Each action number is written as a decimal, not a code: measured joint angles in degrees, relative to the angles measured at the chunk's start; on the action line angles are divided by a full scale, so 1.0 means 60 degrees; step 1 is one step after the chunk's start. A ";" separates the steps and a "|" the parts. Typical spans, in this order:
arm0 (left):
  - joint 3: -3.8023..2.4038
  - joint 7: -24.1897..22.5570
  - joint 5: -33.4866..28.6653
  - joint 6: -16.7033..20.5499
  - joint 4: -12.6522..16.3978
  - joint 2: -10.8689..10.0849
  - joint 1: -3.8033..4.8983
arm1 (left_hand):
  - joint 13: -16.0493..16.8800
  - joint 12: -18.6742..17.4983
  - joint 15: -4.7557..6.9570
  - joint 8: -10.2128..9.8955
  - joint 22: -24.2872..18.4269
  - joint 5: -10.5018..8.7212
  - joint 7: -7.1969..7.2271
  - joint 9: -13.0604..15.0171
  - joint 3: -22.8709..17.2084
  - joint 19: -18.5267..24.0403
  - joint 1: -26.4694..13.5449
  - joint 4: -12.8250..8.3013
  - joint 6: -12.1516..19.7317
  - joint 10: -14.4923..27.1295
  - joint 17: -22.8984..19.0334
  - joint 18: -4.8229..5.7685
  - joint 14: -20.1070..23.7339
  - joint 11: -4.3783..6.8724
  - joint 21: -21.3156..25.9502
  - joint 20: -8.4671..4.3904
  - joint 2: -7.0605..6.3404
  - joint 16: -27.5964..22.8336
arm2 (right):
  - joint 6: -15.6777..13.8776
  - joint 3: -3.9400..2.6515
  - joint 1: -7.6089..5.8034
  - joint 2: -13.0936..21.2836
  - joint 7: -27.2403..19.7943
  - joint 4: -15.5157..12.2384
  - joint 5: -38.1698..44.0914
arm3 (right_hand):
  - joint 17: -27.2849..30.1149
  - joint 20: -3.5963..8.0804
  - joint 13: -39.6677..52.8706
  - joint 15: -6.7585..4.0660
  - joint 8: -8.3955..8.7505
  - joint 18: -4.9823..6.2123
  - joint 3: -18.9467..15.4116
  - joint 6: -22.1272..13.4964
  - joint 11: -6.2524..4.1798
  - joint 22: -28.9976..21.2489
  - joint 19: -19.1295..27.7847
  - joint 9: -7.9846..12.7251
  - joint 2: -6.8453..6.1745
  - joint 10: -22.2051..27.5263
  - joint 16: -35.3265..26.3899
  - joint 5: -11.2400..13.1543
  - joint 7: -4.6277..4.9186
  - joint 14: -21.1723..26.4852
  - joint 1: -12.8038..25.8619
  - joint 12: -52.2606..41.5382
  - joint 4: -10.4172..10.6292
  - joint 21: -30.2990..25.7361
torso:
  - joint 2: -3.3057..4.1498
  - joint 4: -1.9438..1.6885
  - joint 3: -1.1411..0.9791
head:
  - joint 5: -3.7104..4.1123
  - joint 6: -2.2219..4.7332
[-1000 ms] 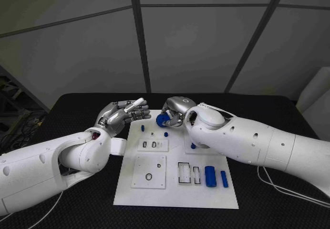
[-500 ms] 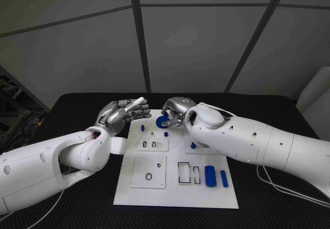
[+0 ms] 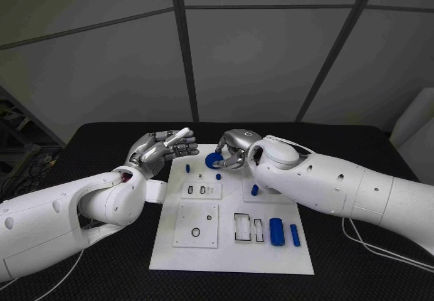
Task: Assemble the parts on the task board
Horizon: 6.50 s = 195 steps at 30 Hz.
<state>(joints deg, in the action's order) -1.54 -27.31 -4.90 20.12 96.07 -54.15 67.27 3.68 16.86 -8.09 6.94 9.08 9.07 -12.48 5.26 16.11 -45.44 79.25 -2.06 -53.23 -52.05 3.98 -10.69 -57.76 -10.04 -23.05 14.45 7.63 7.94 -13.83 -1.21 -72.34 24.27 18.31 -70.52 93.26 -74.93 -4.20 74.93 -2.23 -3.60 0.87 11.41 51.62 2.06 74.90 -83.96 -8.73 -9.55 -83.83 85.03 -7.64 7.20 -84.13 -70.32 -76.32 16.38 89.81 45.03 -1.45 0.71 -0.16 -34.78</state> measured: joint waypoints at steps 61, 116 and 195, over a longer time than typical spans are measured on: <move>0.0006 0.0009 0.0002 -0.0008 -0.0461 0.0072 -0.0008 | 0.0000 0.0000 0.0000 0.0004 -0.0004 0.0000 0.0000 -0.0013 0.0026 0.0000 0.0000 -0.0026 0.0000 0.0000 0.0000 0.0000 0.0000 0.0000 0.0000 0.0000 0.0000 0.0003 | -0.0740 0.0010 0.0632 0.3819 -0.3840 -0.0222 -0.4473 | 0.0004 0.0001 -0.0002 -0.0001 -0.0001 -0.0001 0.0478 0.0339 -0.0001 0.0004 0.0000 0.0226 -0.0137 0.0000 -0.0061 -0.0163 -0.0031 0.0000 -0.1504 0.0124 -0.1009 0.0000 | -0.0139 0.0268 -0.0127 | 0.0297 -0.0012; 0.0006 0.0043 0.0004 -0.0027 -0.0435 0.0105 -0.0010 | 0.0000 0.0000 0.0000 -0.0033 -0.0018 0.0000 0.0000 -0.0018 0.0054 0.0000 -0.0038 -0.0053 0.0000 0.0000 0.0001 0.0000 0.0000 0.0000 0.0000 0.0000 0.0038 -0.0029 | -0.0766 0.0010 0.0637 0.3364 -0.3186 0.0096 -0.4151 | 0.0000 0.0002 -0.0003 -0.0001 -0.0104 -0.0001 0.0708 0.0908 -0.0002 0.0001 0.0000 0.0225 0.0228 0.0000 -0.0060 -0.0163 -0.0110 0.0000 -0.1611 -0.0039 -0.1239 0.0000 | -0.0152 0.0277 -0.0144 | 0.0409 -0.0065; 0.0004 0.0135 0.0004 -0.0058 -0.0726 0.0181 0.0020 | 0.0000 -0.0055 0.0000 -0.0071 -0.0035 -0.0040 0.0000 -0.0039 0.0080 0.0000 -0.0077 -0.0080 0.0000 -0.0025 0.0000 -0.0001 0.0000 -0.0025 0.0000 0.0000 0.0077 -0.0073 | -0.1227 0.0263 0.0839 0.0611 0.0433 -0.2485 -0.1552 | 0.0004 0.0205 -0.0003 -0.0243 -0.0192 -0.0001 0.1119 0.1970 -0.0293 0.0000 -0.0034 0.0073 0.0993 -0.0051 -0.0026 -0.1019 -0.0383 0.0032 -0.1164 -0.0223 -0.2023 0.0000 | -0.0307 0.0274 -0.0084 | -0.0604 -0.0543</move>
<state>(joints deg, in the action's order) -1.51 -26.50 -4.87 19.77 91.72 -53.07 67.39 3.69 16.53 -8.09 6.51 8.87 8.83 -12.48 5.02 16.59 -45.44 78.79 -2.54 -53.24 -52.20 3.98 -10.69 -57.76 -10.19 -23.05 14.45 8.09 7.51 -21.19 0.36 -67.30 27.93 20.91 -85.43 83.95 -74.90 -2.97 74.92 -3.69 -4.75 0.86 18.12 63.44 0.30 74.90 -84.16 -8.29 -3.59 -84.13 84.87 -13.75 4.90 -83.94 -77.31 -77.66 4.24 89.81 43.19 0.19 0.21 -3.79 -38.03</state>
